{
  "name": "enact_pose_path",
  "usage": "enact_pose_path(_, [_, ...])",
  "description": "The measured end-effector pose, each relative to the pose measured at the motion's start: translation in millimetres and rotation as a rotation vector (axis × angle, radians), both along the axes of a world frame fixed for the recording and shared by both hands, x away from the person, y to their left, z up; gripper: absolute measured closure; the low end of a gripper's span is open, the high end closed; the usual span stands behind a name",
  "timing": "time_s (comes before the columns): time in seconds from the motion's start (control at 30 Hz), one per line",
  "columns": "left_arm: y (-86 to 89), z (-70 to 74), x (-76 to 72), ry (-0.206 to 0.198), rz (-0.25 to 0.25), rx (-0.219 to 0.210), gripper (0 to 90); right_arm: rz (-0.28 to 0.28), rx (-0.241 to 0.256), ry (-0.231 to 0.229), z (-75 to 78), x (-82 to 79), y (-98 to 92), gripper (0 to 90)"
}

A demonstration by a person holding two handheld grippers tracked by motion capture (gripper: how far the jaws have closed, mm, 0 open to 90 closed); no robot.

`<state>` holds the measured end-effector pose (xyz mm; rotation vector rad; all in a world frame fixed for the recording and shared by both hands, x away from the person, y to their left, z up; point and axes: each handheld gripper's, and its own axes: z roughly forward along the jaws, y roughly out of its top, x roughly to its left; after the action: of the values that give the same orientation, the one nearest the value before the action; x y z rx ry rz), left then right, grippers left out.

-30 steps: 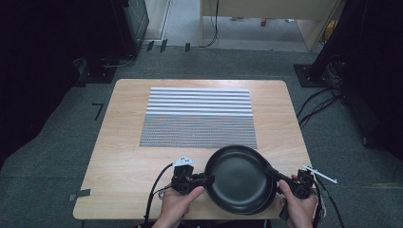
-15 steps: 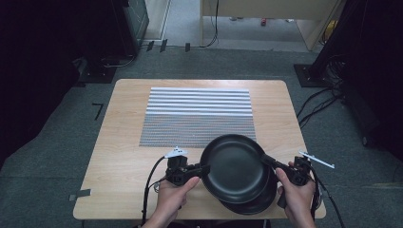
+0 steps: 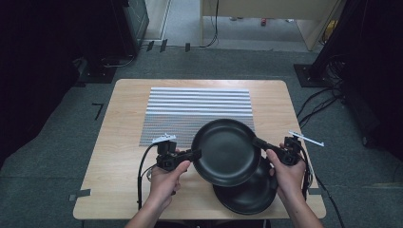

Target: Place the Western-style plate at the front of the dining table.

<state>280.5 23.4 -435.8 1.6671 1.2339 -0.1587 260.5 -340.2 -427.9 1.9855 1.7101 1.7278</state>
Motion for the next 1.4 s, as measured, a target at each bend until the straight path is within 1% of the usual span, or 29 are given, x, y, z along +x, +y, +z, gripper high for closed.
enact_pose_path(0.23, [15.4,6.0,17.3,0.005,0.025,-0.011,72.0,0.019,-0.018,-0.012,13.2,24.5,16.0,85.4])
enact_pose_path(0.3, [20.7,6.4,23.6,0.011,0.033,-0.014,72.0,0.026,-0.017,-0.008,15.6,32.4,21.4,85.5])
enact_pose_path(0.63, [40.5,7.3,49.8,0.031,0.073,-0.009,71.9,0.038,-0.039,0.005,16.4,65.7,45.0,85.5])
enact_pose_path(0.7, [43.9,6.7,56.3,0.040,0.081,-0.015,72.0,0.042,-0.042,0.006,16.9,73.8,49.2,85.6])
enact_pose_path(0.8, [48.9,3.9,68.3,0.066,0.091,-0.027,72.5,0.043,-0.048,0.012,17.1,84.0,53.9,85.5])
enact_pose_path(0.9, [51.2,2.5,76.8,0.075,0.097,-0.020,72.5,0.051,-0.056,0.016,15.0,96.8,57.7,85.5])
enact_pose_path(1.03, [52.4,1.3,88.4,0.082,0.113,-0.008,72.5,0.049,-0.046,0.034,9.7,112.6,60.8,85.4])
enact_pose_path(1.17, [53.7,-0.9,98.9,0.088,0.125,0.003,72.3,0.047,-0.044,0.045,4.0,125.4,63.1,85.3])
enact_pose_path(1.27, [55.3,-3.2,108.5,0.098,0.122,0.010,72.4,0.043,-0.039,0.057,0.2,134.0,65.4,85.3])
enact_pose_path(1.33, [55.4,-4.5,113.7,0.102,0.126,0.013,72.9,0.041,-0.032,0.058,-4.5,140.3,65.7,85.1])
enact_pose_path(1.4, [55.3,-7.3,120.8,0.106,0.129,0.026,73.0,0.036,-0.019,0.073,-10.6,146.9,66.0,85.0])
